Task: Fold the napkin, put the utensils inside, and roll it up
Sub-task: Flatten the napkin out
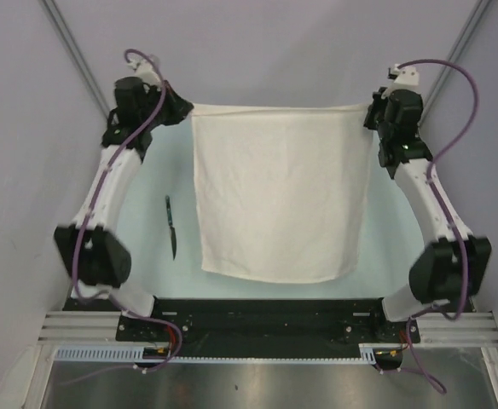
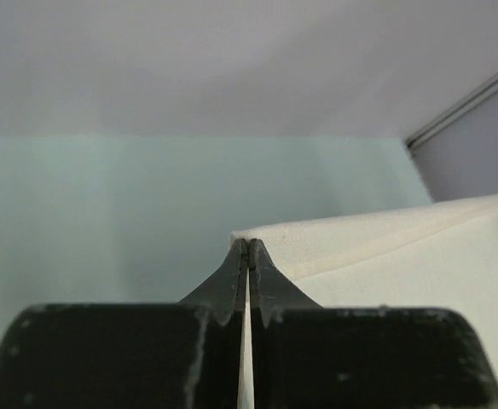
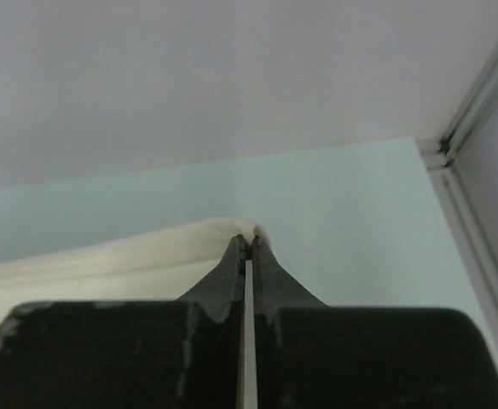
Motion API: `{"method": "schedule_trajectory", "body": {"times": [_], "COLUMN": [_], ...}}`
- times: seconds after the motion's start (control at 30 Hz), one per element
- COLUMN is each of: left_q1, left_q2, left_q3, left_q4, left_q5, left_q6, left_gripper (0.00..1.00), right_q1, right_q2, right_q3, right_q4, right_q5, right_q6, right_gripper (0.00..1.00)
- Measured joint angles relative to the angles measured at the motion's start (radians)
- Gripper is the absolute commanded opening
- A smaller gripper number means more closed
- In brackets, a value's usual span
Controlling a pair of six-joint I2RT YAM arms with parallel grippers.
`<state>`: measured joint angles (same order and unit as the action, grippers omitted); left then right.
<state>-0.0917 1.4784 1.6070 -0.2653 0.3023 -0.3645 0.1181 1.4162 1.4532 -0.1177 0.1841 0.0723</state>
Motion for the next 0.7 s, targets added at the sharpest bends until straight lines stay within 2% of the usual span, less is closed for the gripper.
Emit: {"method": "schedule_trajectory", "body": {"times": [0.03,0.07,0.1,0.17,0.27,0.33,0.4,0.53,0.7], "left_q1": [0.005,0.008,0.011,0.016,0.028,0.035,0.039,0.04,0.04], "left_q2": [0.112,0.217,0.352,0.558,0.778,0.851,0.862,0.766,0.45], "left_q3": [0.031,0.069,0.131,0.23,0.328,0.372,0.386,0.371,0.166], "left_q4": [0.0,0.0,-0.012,-0.011,-0.048,-0.088,-0.117,-0.125,-0.114], "left_q5": [0.019,0.03,0.046,0.05,0.05,0.049,0.048,0.035,0.004], "left_q6": [-0.004,-0.006,-0.013,-0.023,-0.046,-0.053,-0.05,-0.019,0.036], "left_gripper": [0.09,0.33,0.51,0.79,0.88,0.89,0.9,0.91,0.92], "right_q1": [-0.022,-0.038,-0.054,-0.079,-0.125,-0.149,-0.17,-0.201,-0.211], "right_q2": [0.082,0.15,0.232,0.388,0.704,0.846,0.926,0.9,0.656], "right_q3": [0.0,0.001,0.005,0.04,0.266,0.396,0.46,0.431,0.215], "right_q4": [0.02,0.042,0.064,0.077,0.057,0.014,-0.016,-0.075,-0.145], "right_q5": [-0.025,-0.045,-0.068,-0.104,-0.206,-0.259,-0.301,-0.328,-0.332], "right_q6": [0.01,0.022,0.033,0.064,0.098,0.119,0.137,0.163,0.206], "right_gripper": [0.01,0.23,0.37,0.68,0.75,0.81,0.82,0.79,0.74]}}
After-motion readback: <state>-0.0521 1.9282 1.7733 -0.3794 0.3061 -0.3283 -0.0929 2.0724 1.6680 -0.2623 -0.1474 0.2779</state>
